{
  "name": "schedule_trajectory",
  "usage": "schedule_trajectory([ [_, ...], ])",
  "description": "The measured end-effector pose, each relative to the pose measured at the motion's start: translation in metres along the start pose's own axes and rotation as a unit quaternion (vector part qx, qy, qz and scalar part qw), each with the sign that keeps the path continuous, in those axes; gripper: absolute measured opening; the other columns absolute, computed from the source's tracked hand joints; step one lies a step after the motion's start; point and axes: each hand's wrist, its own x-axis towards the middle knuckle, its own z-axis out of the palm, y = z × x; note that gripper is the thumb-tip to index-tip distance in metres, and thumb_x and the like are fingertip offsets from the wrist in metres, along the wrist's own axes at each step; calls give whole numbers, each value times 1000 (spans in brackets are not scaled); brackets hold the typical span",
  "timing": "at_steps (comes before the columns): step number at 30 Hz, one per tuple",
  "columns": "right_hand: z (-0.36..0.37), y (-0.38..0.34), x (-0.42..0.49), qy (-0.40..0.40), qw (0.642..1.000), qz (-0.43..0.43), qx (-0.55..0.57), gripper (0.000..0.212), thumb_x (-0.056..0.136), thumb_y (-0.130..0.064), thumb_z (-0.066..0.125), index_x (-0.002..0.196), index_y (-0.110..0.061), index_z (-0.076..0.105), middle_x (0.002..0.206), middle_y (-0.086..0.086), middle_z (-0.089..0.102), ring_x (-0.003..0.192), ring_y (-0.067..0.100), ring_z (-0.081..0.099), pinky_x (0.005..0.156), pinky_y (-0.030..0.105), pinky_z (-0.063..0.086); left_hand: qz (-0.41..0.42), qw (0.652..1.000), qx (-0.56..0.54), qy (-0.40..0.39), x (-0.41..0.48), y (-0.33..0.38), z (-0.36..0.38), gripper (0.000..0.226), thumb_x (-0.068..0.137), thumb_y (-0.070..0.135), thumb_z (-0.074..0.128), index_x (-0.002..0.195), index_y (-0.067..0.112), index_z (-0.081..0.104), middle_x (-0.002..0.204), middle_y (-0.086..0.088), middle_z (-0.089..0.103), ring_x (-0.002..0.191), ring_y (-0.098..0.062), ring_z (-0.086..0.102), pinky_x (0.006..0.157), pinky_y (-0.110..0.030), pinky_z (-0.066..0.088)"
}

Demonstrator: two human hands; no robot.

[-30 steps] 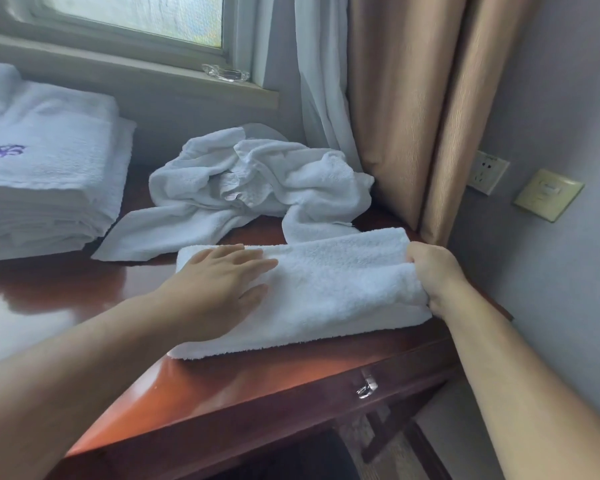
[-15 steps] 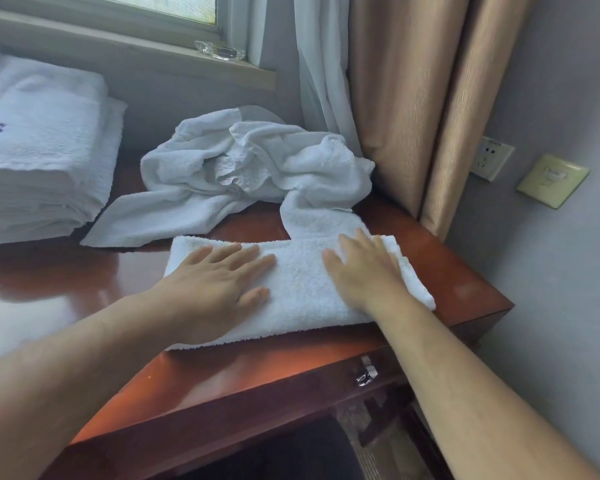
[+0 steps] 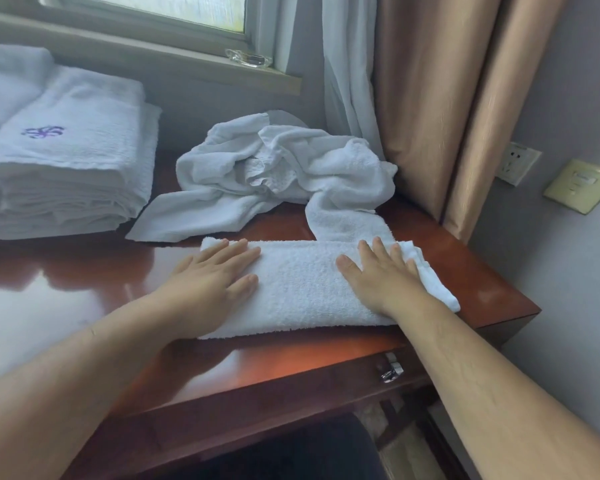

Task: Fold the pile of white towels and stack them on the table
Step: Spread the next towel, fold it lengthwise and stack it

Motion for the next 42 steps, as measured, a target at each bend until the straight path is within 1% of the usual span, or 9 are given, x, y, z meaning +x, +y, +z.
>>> schedule_trajectory([
  [9, 18, -106, -24, -4, 993, -119, 11, 84, 94, -74, 9, 162, -26, 7, 170, 7, -8, 154, 34, -16, 121, 54, -10, -129, 967, -187, 114, -36, -38, -13, 65, 103, 37, 47, 160, 30, 18, 168, 6, 14, 154, -17, 8, 123, -37, 11],
  [12, 23, -128, -27, 4, 990, -138, 8, 84, 95, -73, 9, 162, -22, 8, 170, 7, -4, 155, 33, -13, 122, 56, -8, -200, 918, -284, 191, -46, -53, -28, 65, 98, 33, 54, 156, 31, 24, 130, 10, 60, 114, -14, 58, 94, -31, 48],
  [18, 26, -138, -30, 10, 986, -165, 19, 77, 97, -68, 10, 162, -26, 12, 170, 6, 1, 155, 32, -8, 122, 54, -3, -295, 868, -372, 146, -51, -69, -55, 61, 79, 41, 71, 127, 6, 56, 87, -1, 64, 79, -21, 63, 80, -40, 59],
  [24, 29, -136, -39, 40, 976, -212, 30, 69, 98, -60, 11, 156, -29, 29, 165, 1, 24, 154, 27, 11, 124, 52, 9, -259, 868, -420, 50, -56, -60, -59, 47, 73, 50, 74, 99, 11, 76, 98, -9, 77, 81, -24, 75, 77, -35, 58],
  [28, 26, -133, -57, 131, 934, -309, 122, 47, 99, -49, 23, 96, -19, 59, 102, -9, 61, 104, 15, 53, 99, 43, 42, -251, 846, -467, 46, -72, -57, -50, 25, 96, 31, 66, 105, 10, 74, 100, -9, 78, 87, -22, 76, 78, -37, 61],
  [31, 23, -135, -78, 108, 909, -368, 164, 64, 98, -60, 22, 116, -17, 66, 121, -6, 66, 117, 13, 54, 106, 34, 40, -267, 813, -512, 76, -92, -54, -57, 27, 96, 25, 67, 109, 1, 70, 96, -10, 78, 87, -27, 76, 84, -44, 62],
  [33, 20, -139, -92, 93, 897, -403, 158, 70, 93, -67, 27, 136, -20, 57, 138, -9, 57, 131, 10, 46, 111, 26, 32, -274, 773, -560, 118, -102, -51, -69, 27, 96, 17, 65, 111, -5, 66, 91, -14, 77, 74, -26, 76, 61, -34, 61],
  [38, 25, -167, -134, 239, 855, -428, 167, 76, 79, -63, 56, 138, -14, 55, 125, -3, 66, 114, 17, 61, 95, 34, 51, -233, 691, -658, 186, -124, -33, -110, 32, 99, 12, 51, 124, -7, 60, 107, -23, 72, 80, -28, 68, 54, -29, 57],
  [42, 10, -199, -148, 277, 844, -361, 284, 52, 84, -43, 72, 126, -32, 43, 84, -15, 65, 72, 4, 62, 62, 11, 41, -162, 671, -692, 209, -139, -12, -147, 19, 99, 13, 53, 108, -2, 60, 78, -14, 67, 61, -21, 66, 49, -26, 56],
])
